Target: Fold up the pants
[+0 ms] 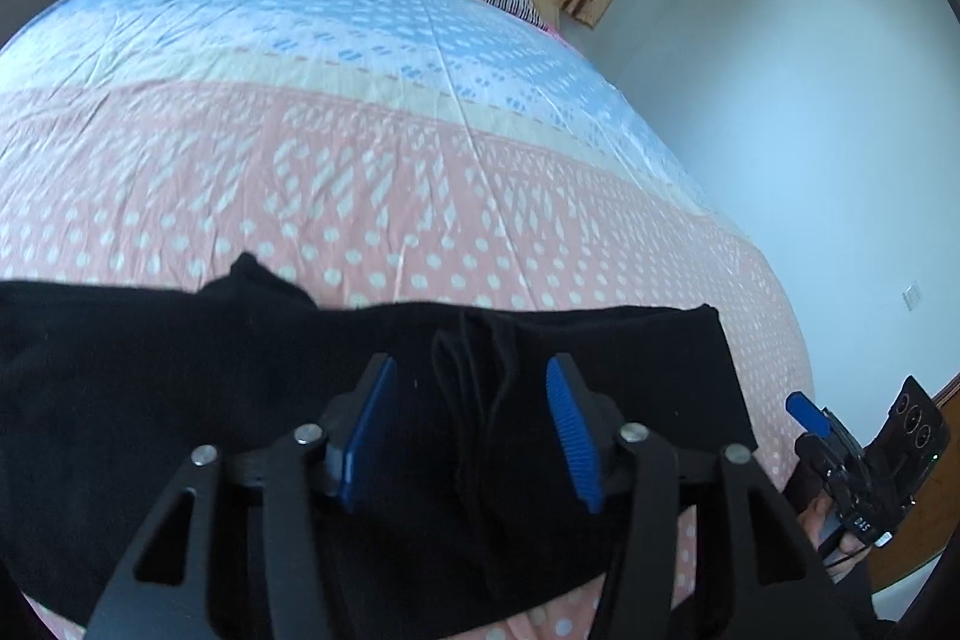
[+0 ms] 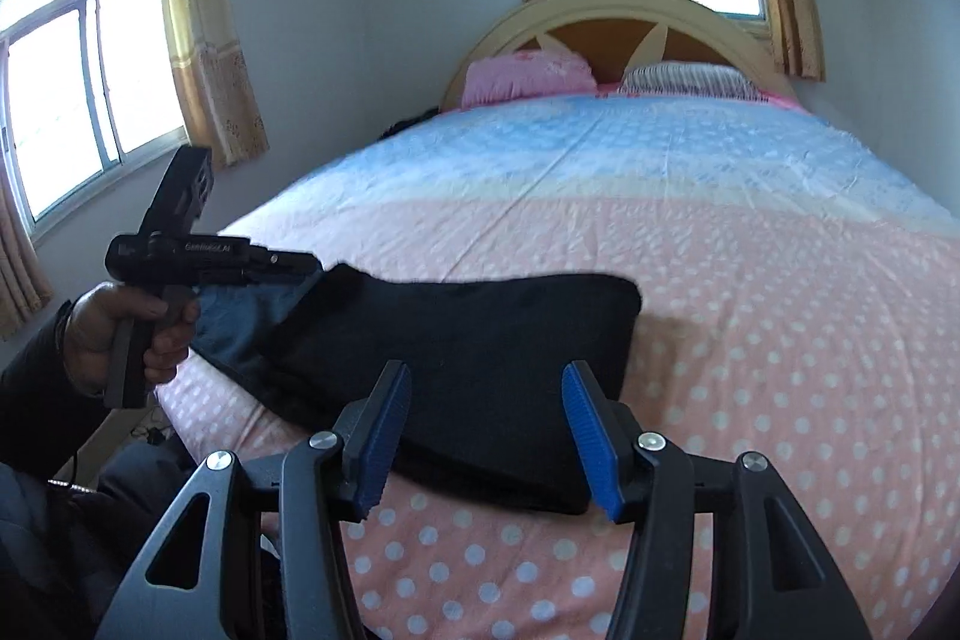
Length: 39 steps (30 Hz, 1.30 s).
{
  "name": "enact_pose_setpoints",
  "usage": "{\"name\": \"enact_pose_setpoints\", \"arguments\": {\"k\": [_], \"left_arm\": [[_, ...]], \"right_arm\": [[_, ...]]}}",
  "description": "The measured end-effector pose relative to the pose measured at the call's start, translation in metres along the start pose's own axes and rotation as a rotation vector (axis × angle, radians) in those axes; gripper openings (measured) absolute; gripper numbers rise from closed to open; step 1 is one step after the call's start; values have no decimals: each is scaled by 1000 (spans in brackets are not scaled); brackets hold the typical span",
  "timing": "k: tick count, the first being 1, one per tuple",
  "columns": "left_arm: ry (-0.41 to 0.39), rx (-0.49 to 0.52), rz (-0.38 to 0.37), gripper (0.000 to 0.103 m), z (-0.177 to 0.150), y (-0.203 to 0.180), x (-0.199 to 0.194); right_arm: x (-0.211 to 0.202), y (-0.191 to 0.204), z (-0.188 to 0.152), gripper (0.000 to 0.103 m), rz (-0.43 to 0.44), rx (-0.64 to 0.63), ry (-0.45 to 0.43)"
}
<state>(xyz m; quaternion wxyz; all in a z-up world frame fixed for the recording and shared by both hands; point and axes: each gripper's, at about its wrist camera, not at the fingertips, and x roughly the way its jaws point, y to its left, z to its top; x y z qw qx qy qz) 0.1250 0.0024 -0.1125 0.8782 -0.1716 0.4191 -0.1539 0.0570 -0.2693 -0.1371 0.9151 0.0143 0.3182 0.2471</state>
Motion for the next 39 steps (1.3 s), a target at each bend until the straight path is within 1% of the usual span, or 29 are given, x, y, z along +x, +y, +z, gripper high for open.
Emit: {"name": "enact_pose_setpoints", "arguments": {"k": [1,2,3,5,6,8,10,13,15,17,19,20,22,24,26,27,29,32,34,35,37,38,39], "left_arm": [[4,13,44,55,1,1,7],[16,17,84,55,2,3,12],[32,15,108,55,1,6,18],[65,14,100,55,-4,12,27],[54,30,101,55,-6,12,26],[51,48,95,55,-7,10,21],[39,27,54,55,-7,11,11],[19,43,20,55,-11,2,-2],[22,65,-2,69,-17,-8,-5],[41,87,0,71,-25,-14,-1],[75,102,27,71,-31,-15,8],[90,100,60,71,-35,-12,14],[79,136,84,71,-40,-15,16],[82,217,134,71,-44,-26,18],[77,248,154,71,-45,-30,18],[73,238,142,71,-45,-28,16],[64,194,107,71,-42,-20,11],[24,130,118,71,-38,-4,-7],[-9,99,141,73,-34,8,-21],[-32,79,151,76,-31,18,-30],[-59,51,179,79,-27,34,-45],[-66,43,194,81,-25,42,-49],[-75,32,225,82,-24,53,-57]], "right_arm": [[10,-1,-3,55,1,12,52],[20,-4,-7,55,-18,20,108],[22,-4,-11,55,-36,1,99],[19,1,-9,55,-47,-16,103],[17,3,-5,55,-44,-14,103],[11,3,3,55,-23,-8,60],[11,3,13,55,-30,-9,35],[23,0,34,55,-39,6,-8],[34,-5,46,55,-49,27,-14],[51,-12,56,55,-64,54,13],[69,-20,56,55,-79,71,85],[79,-23,54,55,-97,78,134],[78,-17,52,55,-121,41,112],[73,-9,54,55,-146,18,110],[64,2,55,55,-122,9,87],[59,9,55,55,-103,6,67],[54,25,54,55,-43,-1,40],[56,63,49,55,74,-48,43],[65,89,44,55,148,-82,75],[73,102,40,55,175,-103,100],[87,119,31,55,192,-134,140],[99,125,24,55,197,-149,189],[107,130,17,55,186,-163,226]]}}
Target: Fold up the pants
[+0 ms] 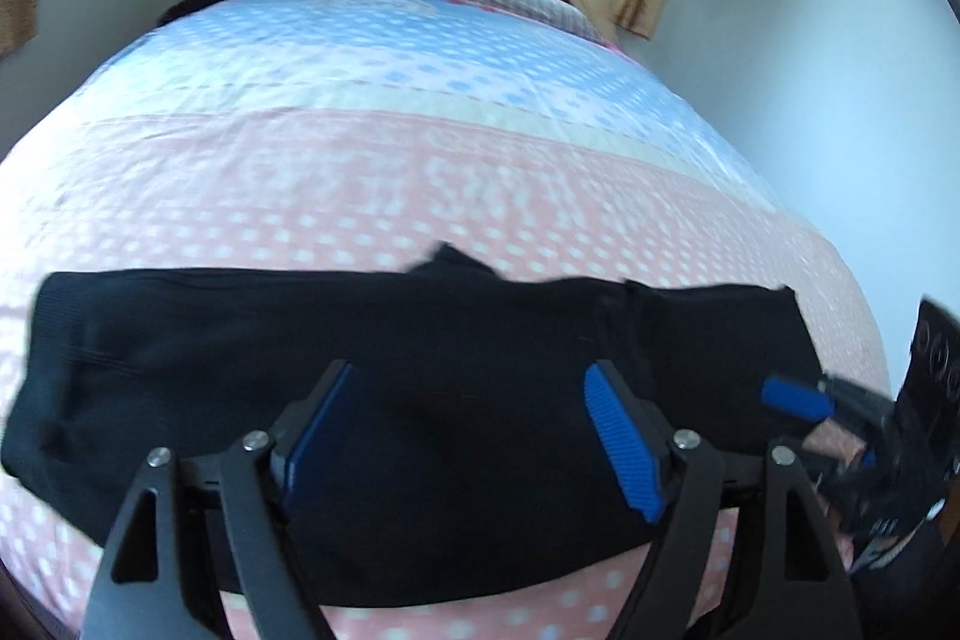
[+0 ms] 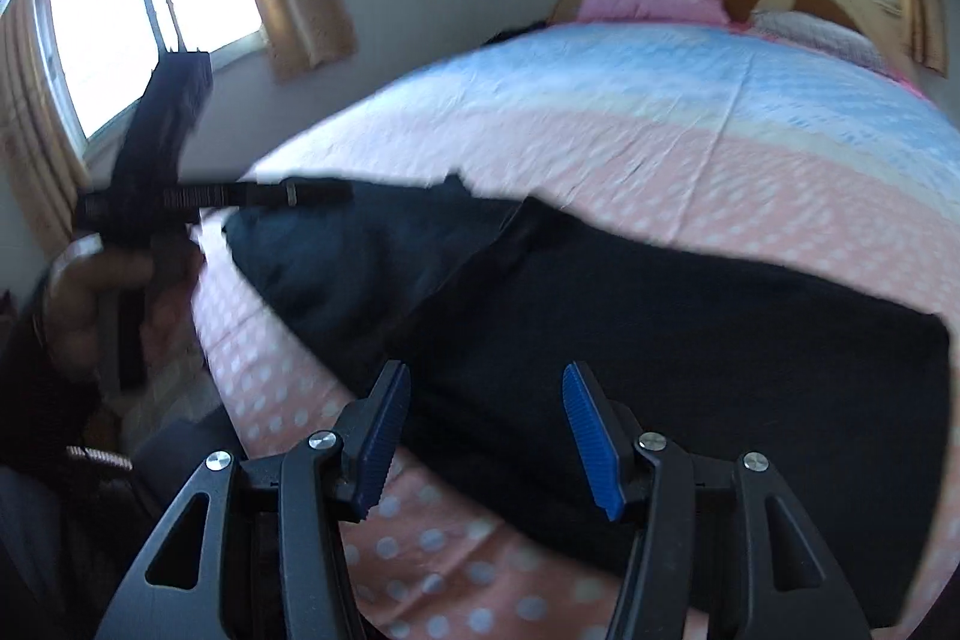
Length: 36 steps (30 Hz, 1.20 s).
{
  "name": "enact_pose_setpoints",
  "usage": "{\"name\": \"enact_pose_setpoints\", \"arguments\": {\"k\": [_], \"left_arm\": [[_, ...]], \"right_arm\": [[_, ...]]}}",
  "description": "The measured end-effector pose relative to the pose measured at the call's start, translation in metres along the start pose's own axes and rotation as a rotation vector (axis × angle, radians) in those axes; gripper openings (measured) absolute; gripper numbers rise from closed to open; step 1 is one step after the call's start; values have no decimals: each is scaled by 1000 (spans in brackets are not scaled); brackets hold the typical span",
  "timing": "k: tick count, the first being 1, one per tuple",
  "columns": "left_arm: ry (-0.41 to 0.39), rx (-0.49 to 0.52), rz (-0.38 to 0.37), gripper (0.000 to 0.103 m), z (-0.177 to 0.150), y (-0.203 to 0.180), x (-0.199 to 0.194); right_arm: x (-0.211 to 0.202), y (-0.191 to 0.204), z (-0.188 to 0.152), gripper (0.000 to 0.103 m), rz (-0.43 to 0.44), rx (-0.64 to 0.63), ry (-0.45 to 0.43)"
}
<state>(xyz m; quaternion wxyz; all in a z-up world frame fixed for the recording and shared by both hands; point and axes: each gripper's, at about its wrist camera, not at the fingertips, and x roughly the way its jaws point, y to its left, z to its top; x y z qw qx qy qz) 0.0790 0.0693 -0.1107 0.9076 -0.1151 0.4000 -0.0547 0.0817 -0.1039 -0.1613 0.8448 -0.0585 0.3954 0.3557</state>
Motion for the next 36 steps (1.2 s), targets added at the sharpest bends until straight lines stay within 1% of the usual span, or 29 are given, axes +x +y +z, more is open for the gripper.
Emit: {"name": "enact_pose_setpoints", "arguments": {"k": [2,3,5,8,10,12,15,18,22,25,28,29,32,34,35,36], "left_arm": [[-6,-15,55,82,2,19,-5],[-11,-24,83,82,3,31,-9],[-28,-45,151,82,2,56,-19],[-58,-97,259,82,0,95,-31],[-70,-166,289,82,-4,123,-37],[-65,-225,302,82,-10,145,-37],[-53,-291,277,82,-20,167,-32],[-37,-325,233,82,-28,173,-22],[-48,-287,248,82,-27,167,-18],[-55,-288,241,82,-23,173,-14],[-40,-260,223,81,-23,176,-13],[-29,-246,213,80,-22,175,-13],[-15,-248,146,67,-23,178,-16],[-15,-261,127,64,-23,181,-18],[-12,-259,126,61,-23,182,-18],[-9,-257,125,59,-23,183,-17]], "right_arm": [[-3,11,-5,55,-29,-49,-26],[-4,12,-5,55,-18,-51,-17],[-10,10,-3,55,6,-35,-33],[-21,-1,0,55,34,30,-116],[-25,-7,2,55,27,56,-149],[-26,-14,3,55,22,75,-163],[-29,-14,2,55,11,86,-172],[-30,-9,1,55,7,69,-175],[-31,-4,-2,56,5,37,-171],[-30,-2,-3,56,7,21,-170],[-31,1,-3,56,7,10,-178],[-31,1,-3,56,7,8,-180],[-31,3,-3,56,6,4,-178],[-30,4,-3,56,5,1,-175],[-29,4,-3,56,4,-1,-175],[-29,5,-3,56,4,-3,-174]]}}
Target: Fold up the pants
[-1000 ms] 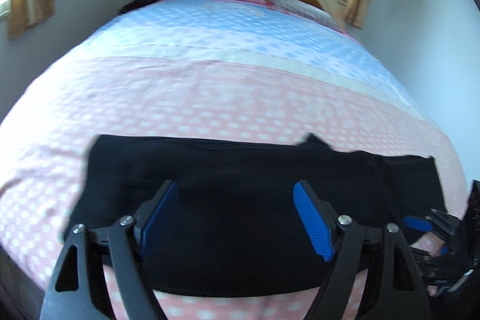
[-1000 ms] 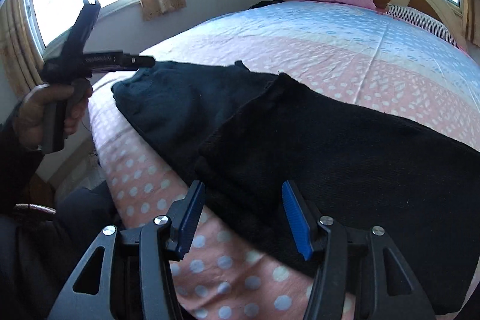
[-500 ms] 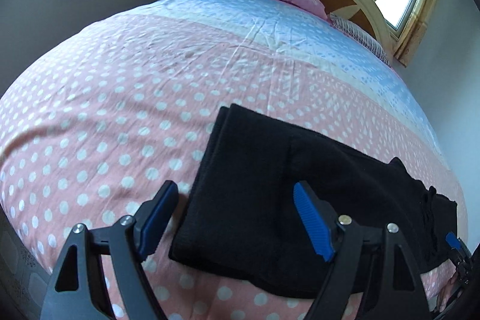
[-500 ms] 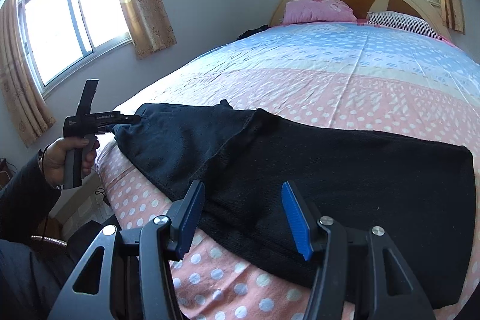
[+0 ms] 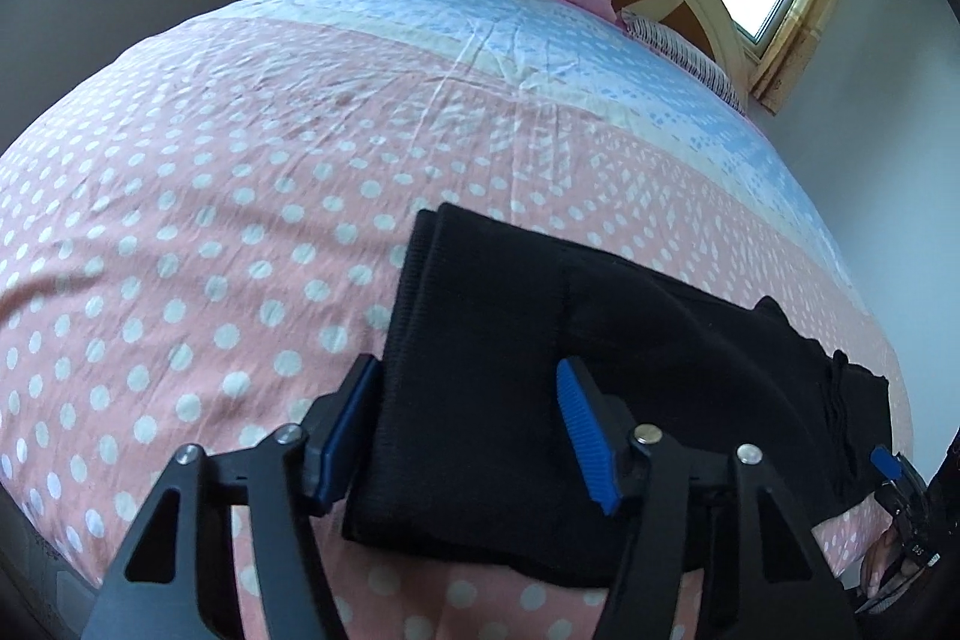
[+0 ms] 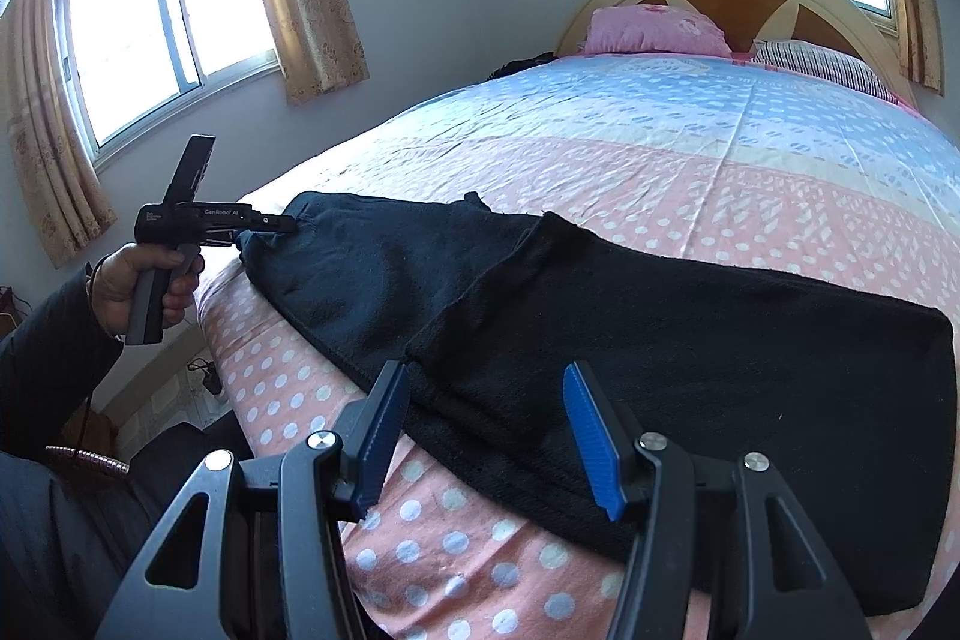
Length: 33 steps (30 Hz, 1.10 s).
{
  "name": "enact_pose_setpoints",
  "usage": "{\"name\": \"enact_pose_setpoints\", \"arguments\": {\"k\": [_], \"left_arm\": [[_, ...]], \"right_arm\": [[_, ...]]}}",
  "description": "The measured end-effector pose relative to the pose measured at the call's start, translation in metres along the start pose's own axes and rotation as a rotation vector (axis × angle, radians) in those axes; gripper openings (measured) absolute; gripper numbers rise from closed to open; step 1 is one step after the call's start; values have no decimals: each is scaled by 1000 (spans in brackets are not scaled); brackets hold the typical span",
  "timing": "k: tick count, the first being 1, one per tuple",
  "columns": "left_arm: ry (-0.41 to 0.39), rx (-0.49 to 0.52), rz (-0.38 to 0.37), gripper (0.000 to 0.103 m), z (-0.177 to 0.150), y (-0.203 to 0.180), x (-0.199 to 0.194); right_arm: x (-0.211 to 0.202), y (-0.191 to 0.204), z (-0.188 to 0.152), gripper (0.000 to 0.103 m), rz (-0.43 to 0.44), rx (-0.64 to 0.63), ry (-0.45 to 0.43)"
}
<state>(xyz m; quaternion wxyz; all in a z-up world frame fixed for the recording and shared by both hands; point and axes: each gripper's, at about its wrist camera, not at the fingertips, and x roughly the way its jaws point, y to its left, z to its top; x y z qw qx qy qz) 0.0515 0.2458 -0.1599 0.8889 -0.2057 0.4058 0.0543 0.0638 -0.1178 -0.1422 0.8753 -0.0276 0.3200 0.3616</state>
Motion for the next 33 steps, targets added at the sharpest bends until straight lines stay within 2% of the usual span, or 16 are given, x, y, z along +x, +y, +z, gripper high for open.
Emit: {"name": "enact_pose_setpoints", "arguments": {"k": [5,8,9,10,11,12,14,18,21,27,33], "left_arm": [[4,23,-37,62,1,4,6],[17,2,-45,63,4,5,6],[22,8,-43,60,4,4,6],[26,24,-34,57,4,2,5],[30,36,-28,49,4,1,5],[35,44,-40,38,3,0,2],[50,16,-102,23,2,3,-1],[27,4,-96,22,0,-3,-11],[4,-38,-130,21,3,-5,-22],[-44,-38,-251,21,14,-35,-57],[-67,24,-376,21,24,-91,-79]], "right_arm": [[0,2,0,56,0,-9,-1],[-3,2,0,56,-2,-11,-8],[-4,3,0,56,-3,-13,-12],[-6,3,1,56,-5,-16,-17],[-7,3,1,56,-5,-17,-23],[-8,3,2,55,-6,-16,-28],[-9,2,2,55,-9,-14,-34],[-11,0,3,56,-20,-10,-39],[-11,-2,4,56,-29,-3,-43],[-16,-7,8,56,-66,2,-57],[-43,-16,20,55,-142,-3,-101]]}}
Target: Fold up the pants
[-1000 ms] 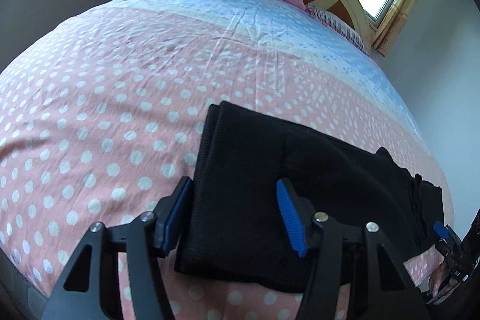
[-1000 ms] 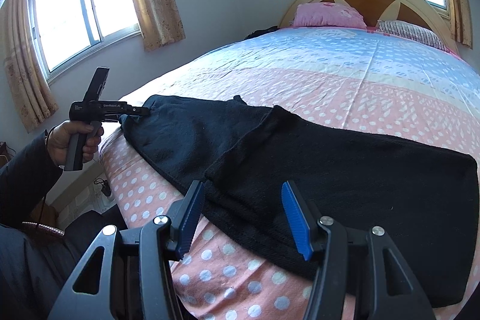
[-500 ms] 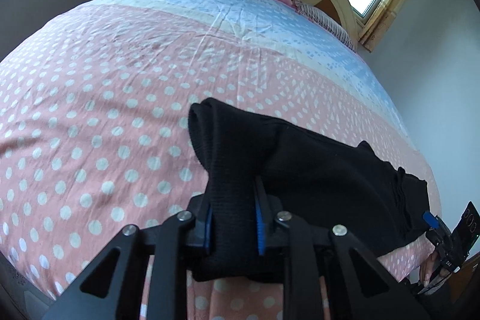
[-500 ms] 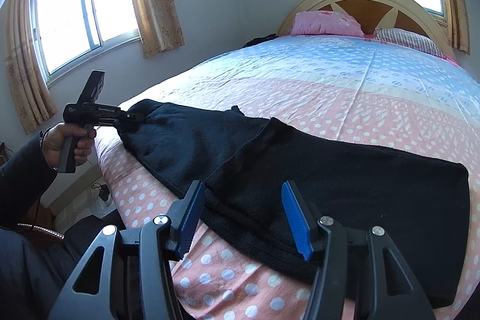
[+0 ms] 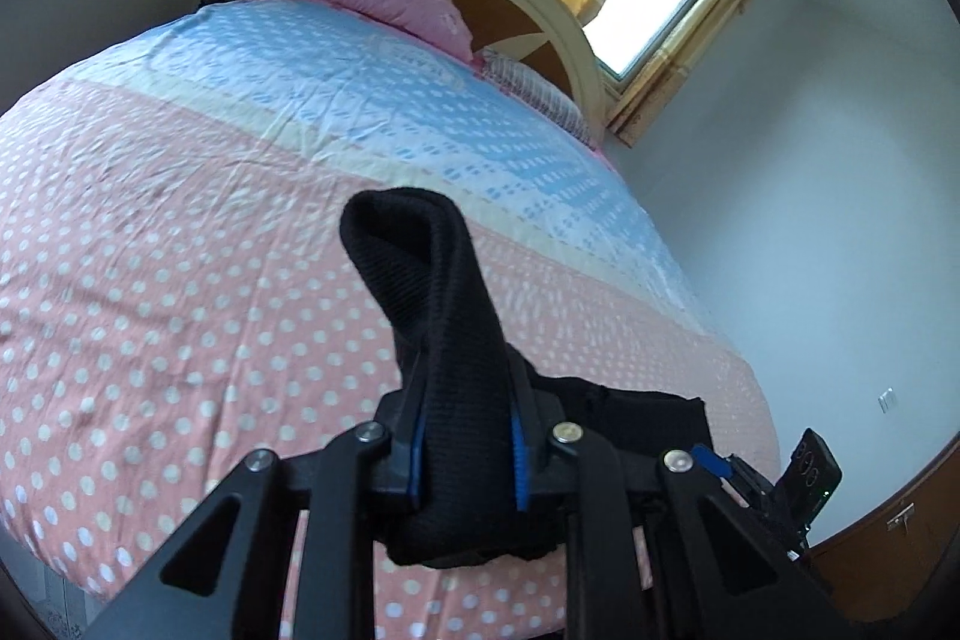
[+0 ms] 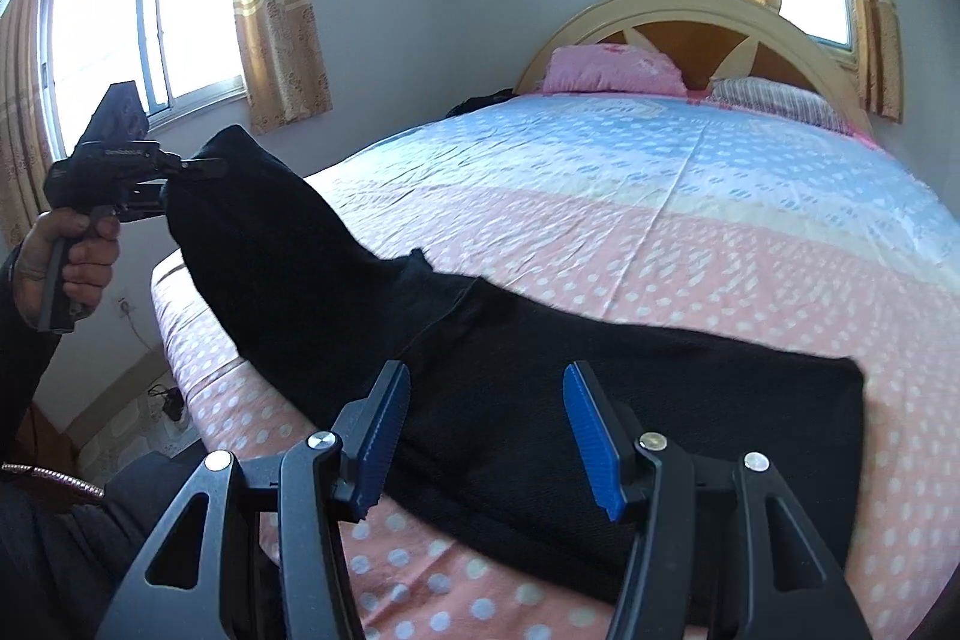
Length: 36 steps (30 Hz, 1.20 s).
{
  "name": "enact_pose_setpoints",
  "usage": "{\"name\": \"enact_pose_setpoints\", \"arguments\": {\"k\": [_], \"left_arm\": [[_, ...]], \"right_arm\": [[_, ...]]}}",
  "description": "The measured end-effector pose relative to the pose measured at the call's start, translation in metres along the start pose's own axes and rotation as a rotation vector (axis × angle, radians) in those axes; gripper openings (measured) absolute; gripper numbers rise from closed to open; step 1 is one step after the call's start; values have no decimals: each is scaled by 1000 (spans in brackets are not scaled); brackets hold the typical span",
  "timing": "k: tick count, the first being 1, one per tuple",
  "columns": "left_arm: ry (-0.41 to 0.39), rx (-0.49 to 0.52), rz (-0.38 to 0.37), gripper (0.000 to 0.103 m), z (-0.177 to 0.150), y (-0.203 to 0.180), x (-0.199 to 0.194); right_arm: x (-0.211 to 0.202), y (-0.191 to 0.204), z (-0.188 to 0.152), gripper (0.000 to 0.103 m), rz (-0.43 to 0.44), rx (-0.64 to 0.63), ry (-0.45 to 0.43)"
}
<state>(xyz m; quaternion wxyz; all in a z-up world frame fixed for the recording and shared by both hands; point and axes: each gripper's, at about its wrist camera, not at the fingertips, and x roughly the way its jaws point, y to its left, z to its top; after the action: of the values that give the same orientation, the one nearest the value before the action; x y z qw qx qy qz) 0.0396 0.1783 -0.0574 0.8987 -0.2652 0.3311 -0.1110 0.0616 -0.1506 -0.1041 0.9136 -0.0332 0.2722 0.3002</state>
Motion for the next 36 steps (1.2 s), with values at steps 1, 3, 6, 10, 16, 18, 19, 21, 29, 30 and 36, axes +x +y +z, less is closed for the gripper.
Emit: {"name": "enact_pose_setpoints", "arguments": {"k": [1,3,6,10,16,18,19,21,29,30,36], "left_arm": [[2,10,-17,21,2,-8,2],[14,34,-61,21,5,-30,7],[46,85,-103,21,5,-64,20],[94,139,-154,21,3,-105,42],[168,184,-200,21,3,-157,81],[192,201,-201,21,2,-175,93],[203,209,-200,21,2,-183,100],[225,221,-206,21,0,-197,113],[322,260,-214,21,-21,-227,166],[329,274,-203,21,-25,-231,172],[402,303,-150,21,-52,-238,207]], "right_arm": [[-7,-4,2,56,-13,6,-12],[-18,-14,5,56,-29,21,-29],[-37,-33,5,56,-72,54,-61],[-49,-59,3,56,-127,126,-82],[-57,-93,-5,56,-186,232,-105],[-59,-102,-7,56,-205,263,-117],[-60,-106,-8,56,-212,277,-121],[-61,-115,-10,56,-225,311,-124],[-65,-135,-18,56,-246,407,-132],[-65,-137,-18,56,-250,413,-132],[-64,-143,-21,56,-261,444,-125]]}}
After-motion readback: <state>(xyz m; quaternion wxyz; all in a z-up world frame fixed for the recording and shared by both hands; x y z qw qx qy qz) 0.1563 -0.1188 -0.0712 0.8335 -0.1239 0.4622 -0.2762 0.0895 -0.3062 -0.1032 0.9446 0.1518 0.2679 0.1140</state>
